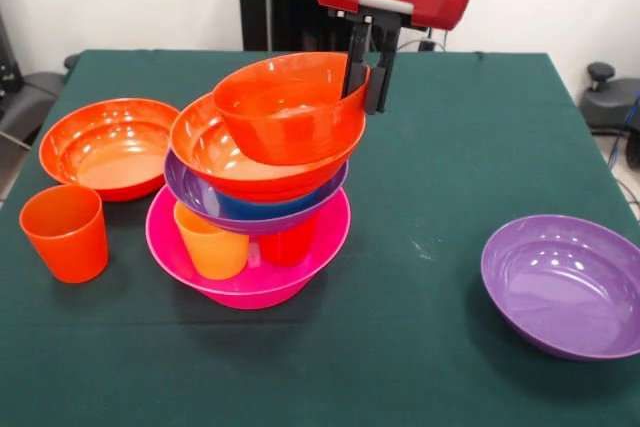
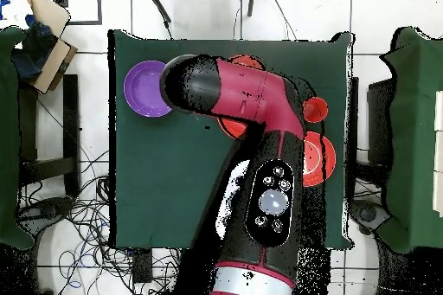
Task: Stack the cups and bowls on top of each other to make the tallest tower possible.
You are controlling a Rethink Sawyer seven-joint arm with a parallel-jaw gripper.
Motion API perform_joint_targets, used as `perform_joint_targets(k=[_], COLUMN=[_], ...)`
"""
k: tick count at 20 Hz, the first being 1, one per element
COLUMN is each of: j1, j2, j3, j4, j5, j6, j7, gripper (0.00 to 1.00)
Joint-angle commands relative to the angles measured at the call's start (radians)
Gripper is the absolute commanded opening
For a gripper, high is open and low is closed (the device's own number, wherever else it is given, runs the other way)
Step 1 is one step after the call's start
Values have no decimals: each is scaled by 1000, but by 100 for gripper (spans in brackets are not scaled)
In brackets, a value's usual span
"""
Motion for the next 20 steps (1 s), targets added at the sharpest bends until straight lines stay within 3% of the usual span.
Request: perform_joint_targets(k=[1,8,20], j1=[45,60,53], j2=[69,64,59], j3=[-19,-61,-39], j4=[38,83,140], j5=[-37,-36,-8], j6=[110,75,39], j7=[203,197,198], gripper=[0,0,0])
